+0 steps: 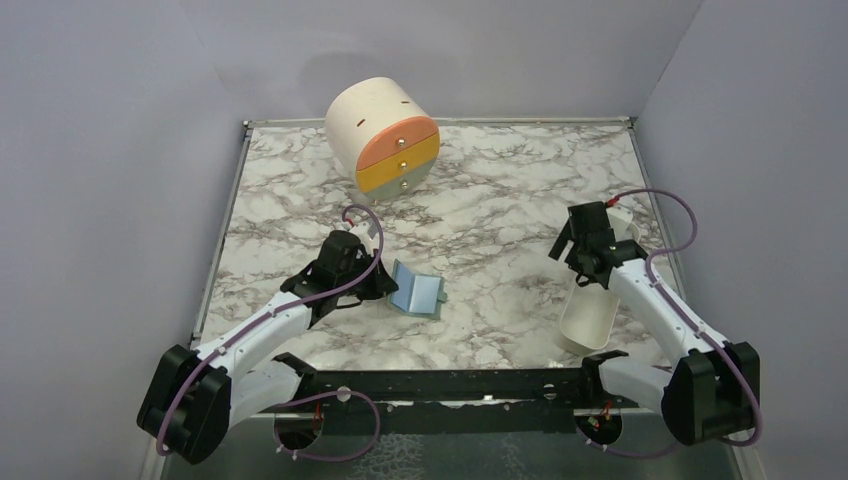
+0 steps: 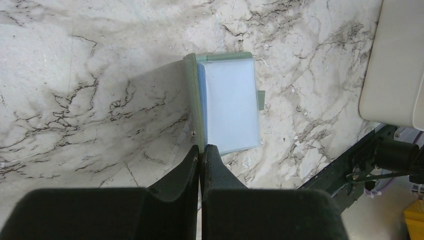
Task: Put the credit cards into the card holder
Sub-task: Adjust the storage box at the center of the board.
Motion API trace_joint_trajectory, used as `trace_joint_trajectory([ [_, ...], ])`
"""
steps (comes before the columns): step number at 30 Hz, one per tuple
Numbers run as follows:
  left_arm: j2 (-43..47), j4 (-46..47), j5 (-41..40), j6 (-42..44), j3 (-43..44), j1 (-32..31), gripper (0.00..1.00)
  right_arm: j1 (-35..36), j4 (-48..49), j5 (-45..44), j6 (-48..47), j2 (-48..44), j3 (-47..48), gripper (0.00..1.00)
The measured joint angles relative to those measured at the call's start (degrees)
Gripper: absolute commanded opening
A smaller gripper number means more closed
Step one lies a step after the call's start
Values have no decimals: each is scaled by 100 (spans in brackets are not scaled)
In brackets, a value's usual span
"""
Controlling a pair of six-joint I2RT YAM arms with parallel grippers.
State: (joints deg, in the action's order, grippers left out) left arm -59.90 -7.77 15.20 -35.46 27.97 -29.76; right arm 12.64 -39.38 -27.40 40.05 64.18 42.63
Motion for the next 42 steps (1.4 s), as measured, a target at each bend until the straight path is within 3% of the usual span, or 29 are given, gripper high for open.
trace_joint_trajectory([
  [18,0,87,2,-59,0,0,0,-70,960,2111,343,-125,-365,80],
  [37,229,74,-2,-105,-37,0,0,-72,1797,2883,560,302,-348,76],
  [42,227,74,-2,-107,-37,0,0,-70,1932,2951,236,442,-267,76],
])
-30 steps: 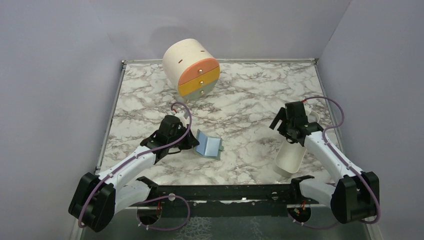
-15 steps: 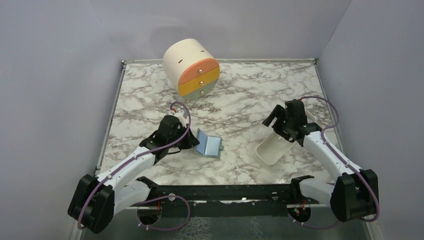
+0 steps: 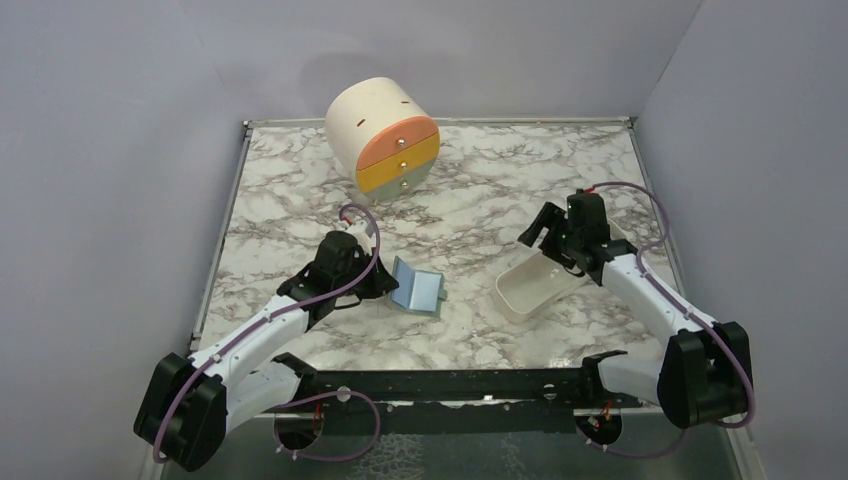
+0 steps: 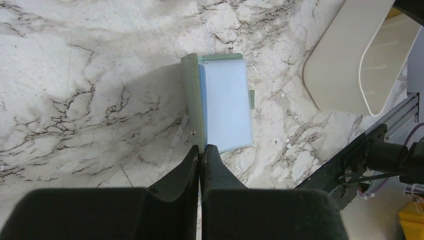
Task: Put the credit cards into the card holder
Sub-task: Adjust the storage box at the center of the board.
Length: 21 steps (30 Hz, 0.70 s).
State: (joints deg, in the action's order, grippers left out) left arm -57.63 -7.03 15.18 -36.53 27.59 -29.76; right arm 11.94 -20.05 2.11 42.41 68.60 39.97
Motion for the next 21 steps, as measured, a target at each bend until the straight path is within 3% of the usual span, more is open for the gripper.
trace_joint_trajectory([
  [21,-151,4,111,-15,0,0,0,0,-645,-1049,-4236,28,1080,84],
])
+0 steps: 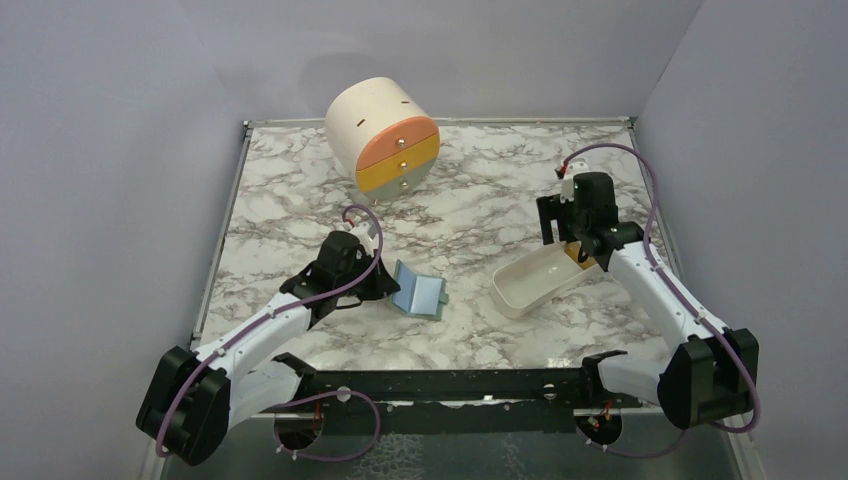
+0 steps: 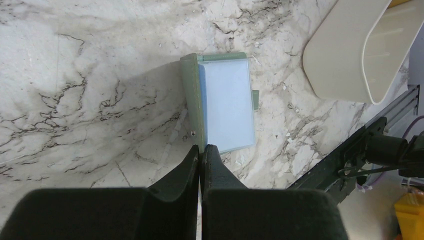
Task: Put the credit cards into the card holder
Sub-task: Adjust the storage box at the center of the board, then pick up the credit card from the storage box.
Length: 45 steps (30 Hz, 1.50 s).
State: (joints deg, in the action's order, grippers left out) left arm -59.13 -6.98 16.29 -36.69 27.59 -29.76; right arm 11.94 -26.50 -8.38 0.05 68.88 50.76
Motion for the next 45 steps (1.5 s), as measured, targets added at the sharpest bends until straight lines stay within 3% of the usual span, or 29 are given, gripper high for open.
trace_joint_trajectory([
  [11,-68,7,184,0,-2,0,0,-46,-293,-529,-2004,332,0,78],
  [30,-57,151,374,-4,-57,0,0,-490,-11,-1139,-2822,1078,-415,65],
  [37,-55,199,404,-9,-107,0,0,-494,262,-1429,-2975,1165,-520,46],
  [45,-33,219,407,-26,-111,0,0,-490,452,-1523,-3047,1163,-553,32],
])
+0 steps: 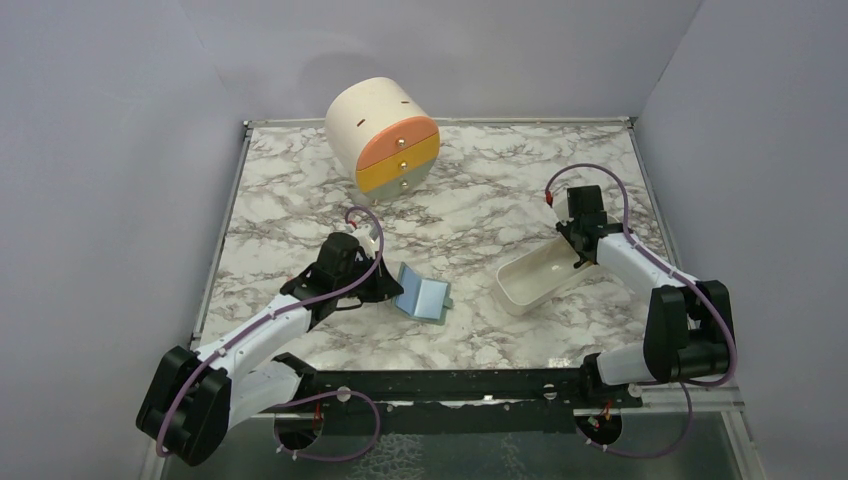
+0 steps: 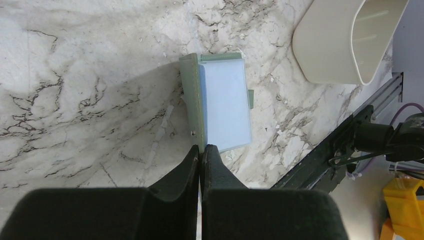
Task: Put the credit cards into the card holder
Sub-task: Pick up the credit card from the storage box.
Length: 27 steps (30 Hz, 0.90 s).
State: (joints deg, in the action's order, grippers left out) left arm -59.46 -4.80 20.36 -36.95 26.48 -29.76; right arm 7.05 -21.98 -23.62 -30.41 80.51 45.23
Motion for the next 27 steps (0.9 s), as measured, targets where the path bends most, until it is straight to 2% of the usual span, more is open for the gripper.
trace_joint_trajectory([
  [6,31,0,2,-2,-4,0,0,0,22,-22,-11,-7,0,19],
  [11,31,0,2,-4,-4,0,0,0,-24,4,9,-7,13,2],
  [27,52,24,140,-87,-7,0,0,-4,-1121,407,492,-452,960,1],
])
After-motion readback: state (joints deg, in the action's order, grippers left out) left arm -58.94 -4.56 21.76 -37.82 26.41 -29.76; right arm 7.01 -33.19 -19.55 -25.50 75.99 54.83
